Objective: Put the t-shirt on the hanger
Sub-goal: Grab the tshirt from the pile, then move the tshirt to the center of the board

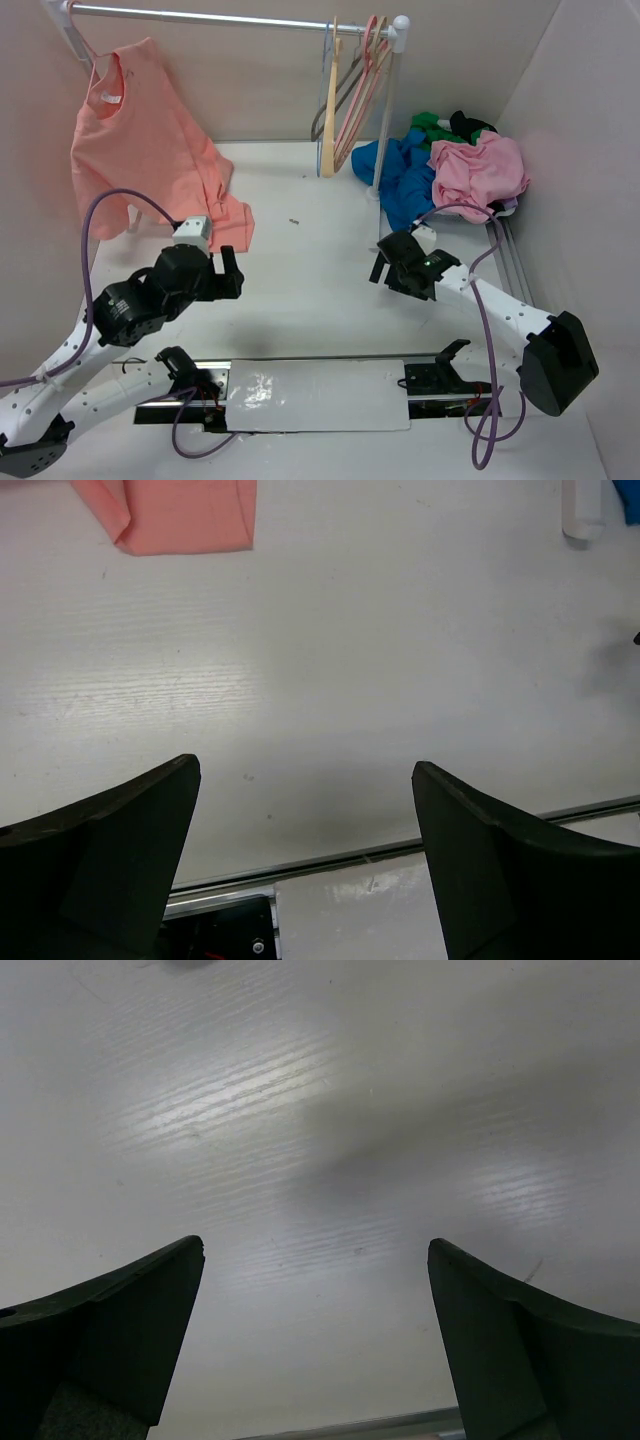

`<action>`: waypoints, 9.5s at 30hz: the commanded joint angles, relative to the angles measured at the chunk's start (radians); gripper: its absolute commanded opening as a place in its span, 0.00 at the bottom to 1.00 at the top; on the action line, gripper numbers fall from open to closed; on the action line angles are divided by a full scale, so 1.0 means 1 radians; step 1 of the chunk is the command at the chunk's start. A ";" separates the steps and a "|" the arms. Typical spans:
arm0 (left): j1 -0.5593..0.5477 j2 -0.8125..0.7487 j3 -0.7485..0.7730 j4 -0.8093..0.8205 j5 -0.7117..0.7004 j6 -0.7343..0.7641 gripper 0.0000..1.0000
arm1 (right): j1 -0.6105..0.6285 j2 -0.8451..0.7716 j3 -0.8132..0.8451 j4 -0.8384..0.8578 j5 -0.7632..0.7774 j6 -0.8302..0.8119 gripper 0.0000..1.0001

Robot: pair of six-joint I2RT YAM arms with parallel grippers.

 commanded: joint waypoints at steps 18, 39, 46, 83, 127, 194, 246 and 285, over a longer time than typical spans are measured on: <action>-0.005 0.078 0.021 0.023 -0.017 -0.019 1.00 | -0.321 0.064 0.463 0.000 0.181 -0.268 0.98; -0.005 0.091 0.052 0.044 0.011 0.021 1.00 | -0.818 0.412 0.806 0.204 -0.217 -0.263 0.00; -0.005 0.091 0.052 0.044 0.011 0.021 1.00 | -0.800 0.268 0.979 0.181 -0.332 -0.281 0.00; 0.043 0.158 0.129 0.038 0.132 0.096 1.00 | -0.535 -0.217 0.278 0.389 -0.953 -0.146 0.00; 0.000 0.802 -0.079 0.684 0.387 -0.223 0.78 | -0.747 -0.042 -0.118 0.347 -0.474 -0.281 0.92; 0.478 0.564 -0.261 0.581 0.233 -0.136 0.47 | 0.323 0.099 0.151 0.322 -0.085 0.080 0.00; 0.421 0.579 0.219 0.313 0.094 0.030 0.00 | 0.193 0.187 0.382 0.307 -0.128 -0.083 0.00; 0.345 0.387 -0.203 0.255 0.266 -0.168 0.80 | 0.388 0.425 0.080 0.604 -0.203 0.216 0.30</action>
